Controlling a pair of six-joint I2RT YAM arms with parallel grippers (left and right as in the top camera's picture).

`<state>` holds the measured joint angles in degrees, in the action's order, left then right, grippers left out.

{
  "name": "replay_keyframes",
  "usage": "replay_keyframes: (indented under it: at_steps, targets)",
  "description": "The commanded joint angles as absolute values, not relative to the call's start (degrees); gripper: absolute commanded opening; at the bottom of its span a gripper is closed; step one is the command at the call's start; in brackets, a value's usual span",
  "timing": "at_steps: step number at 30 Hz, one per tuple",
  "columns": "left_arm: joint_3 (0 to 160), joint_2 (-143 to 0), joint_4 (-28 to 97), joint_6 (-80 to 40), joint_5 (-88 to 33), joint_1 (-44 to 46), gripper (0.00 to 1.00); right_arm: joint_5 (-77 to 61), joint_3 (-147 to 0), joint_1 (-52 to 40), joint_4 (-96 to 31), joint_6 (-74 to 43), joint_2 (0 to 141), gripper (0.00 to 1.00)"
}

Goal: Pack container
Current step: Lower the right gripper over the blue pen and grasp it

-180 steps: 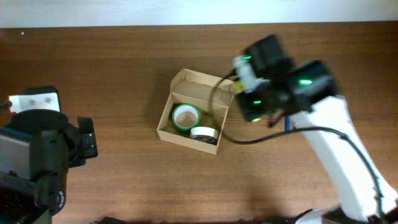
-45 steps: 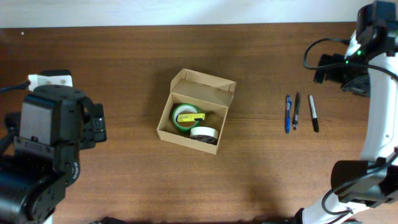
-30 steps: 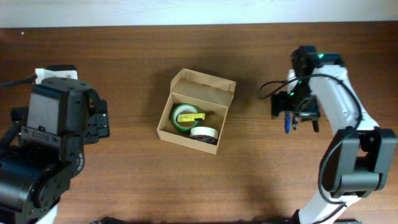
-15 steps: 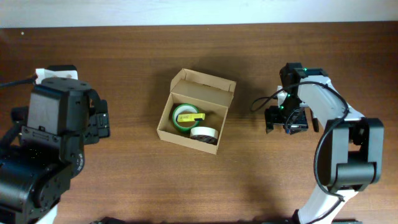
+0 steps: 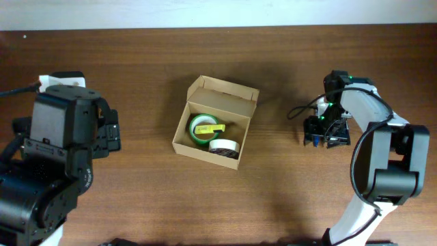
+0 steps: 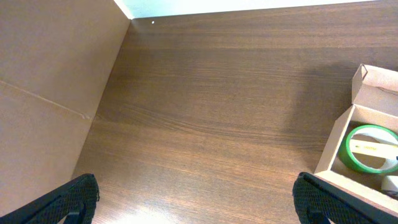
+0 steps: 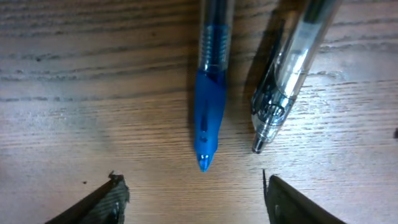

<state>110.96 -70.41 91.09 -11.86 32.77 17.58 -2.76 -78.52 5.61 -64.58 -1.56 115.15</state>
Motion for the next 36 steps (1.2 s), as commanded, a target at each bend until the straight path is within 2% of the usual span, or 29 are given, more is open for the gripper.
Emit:
replay_keyframes:
  at_steps: [1,24,31,33,36]
  targets:
    - [110.7,-70.4,91.1,-12.6,32.2,17.3,1.0,-4.2,-78.3,5.7,-64.5,-1.2,115.6,0.67]
    - [110.7,-70.4,90.9,-12.6,32.2,17.3,0.99,-5.3,-78.8,5.7,-60.0,2.1,115.6,0.67]
    - [110.7,-70.4,90.9,-12.6,32.2,17.3,1.0,-1.8,-78.8,5.7,-58.3,2.6,115.6,0.66]
    - [110.7,-70.4,90.9,-12.6,32.2,17.3,0.99,-1.3,-78.8,5.7,-58.0,2.8,115.6,0.66]
    - [110.7,-70.4,90.9,-12.6,32.2,17.3,0.99,-0.8,-78.8,5.7,-57.8,3.0,115.6,0.59]
